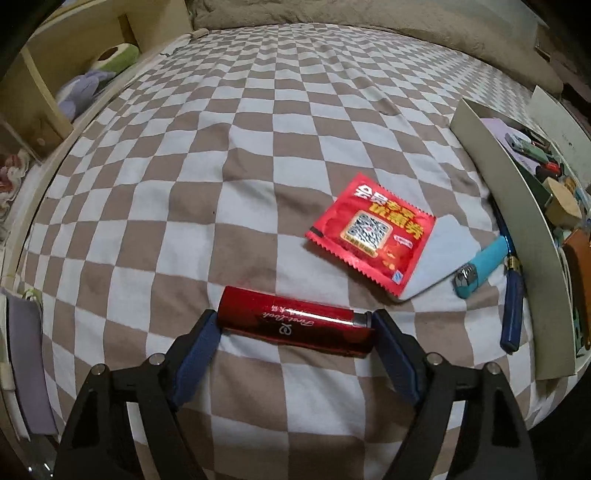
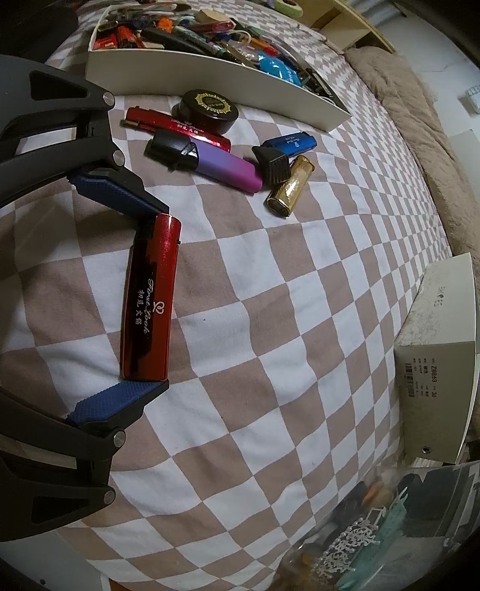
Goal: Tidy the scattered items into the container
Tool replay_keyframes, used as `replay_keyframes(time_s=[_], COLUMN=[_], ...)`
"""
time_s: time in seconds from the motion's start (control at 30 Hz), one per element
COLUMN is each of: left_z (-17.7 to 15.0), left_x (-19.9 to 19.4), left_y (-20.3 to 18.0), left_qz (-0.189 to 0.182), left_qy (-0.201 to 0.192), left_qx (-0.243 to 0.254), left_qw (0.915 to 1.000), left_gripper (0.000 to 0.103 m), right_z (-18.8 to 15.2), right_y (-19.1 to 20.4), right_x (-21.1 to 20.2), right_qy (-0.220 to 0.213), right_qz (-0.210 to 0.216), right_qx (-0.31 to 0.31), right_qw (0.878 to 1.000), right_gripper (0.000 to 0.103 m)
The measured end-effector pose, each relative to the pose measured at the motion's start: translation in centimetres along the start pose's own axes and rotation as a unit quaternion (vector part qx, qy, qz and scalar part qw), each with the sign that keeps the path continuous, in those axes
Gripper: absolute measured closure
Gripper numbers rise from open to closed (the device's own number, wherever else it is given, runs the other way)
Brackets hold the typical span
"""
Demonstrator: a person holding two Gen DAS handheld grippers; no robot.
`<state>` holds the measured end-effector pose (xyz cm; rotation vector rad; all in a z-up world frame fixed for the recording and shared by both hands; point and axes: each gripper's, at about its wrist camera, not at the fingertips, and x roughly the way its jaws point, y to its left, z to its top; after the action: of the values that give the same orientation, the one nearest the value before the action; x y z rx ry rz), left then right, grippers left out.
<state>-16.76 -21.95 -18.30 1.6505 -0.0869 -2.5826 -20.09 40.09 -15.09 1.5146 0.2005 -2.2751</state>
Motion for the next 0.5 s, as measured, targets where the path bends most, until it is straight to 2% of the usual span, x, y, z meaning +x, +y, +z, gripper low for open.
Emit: replay_keyframes(time_s=[0.27, 0.33, 0.5], left_z=[-0.9, -1.1, 0.7], left_x=[-1.8, -3.3, -6.3], left_y=[-0.1, -0.5, -1.5], left_qz=[-0.003, -0.008, -0.025], left_qy=[-0.012, -0.024, -0.065], left_qx=[-0.048, -0.053, -0.056], left_qw=[0.9988, 0.9983, 0.996], left_gripper=[0.02, 0.02, 0.02], right_z=[0.4, 0.7, 1.3], right_y=[-0.1, 0.0, 1.0], right_x=[-0.6, -1.1, -3.0], right_qy=[-0.008, -0.017, -0.045], right_qz=[0.006, 0.002, 0.007], right_qx=[0.008, 0.009, 0.003], right_qw=[1.0, 1.0, 0.999], right_gripper=[0.019, 0.019, 0.019])
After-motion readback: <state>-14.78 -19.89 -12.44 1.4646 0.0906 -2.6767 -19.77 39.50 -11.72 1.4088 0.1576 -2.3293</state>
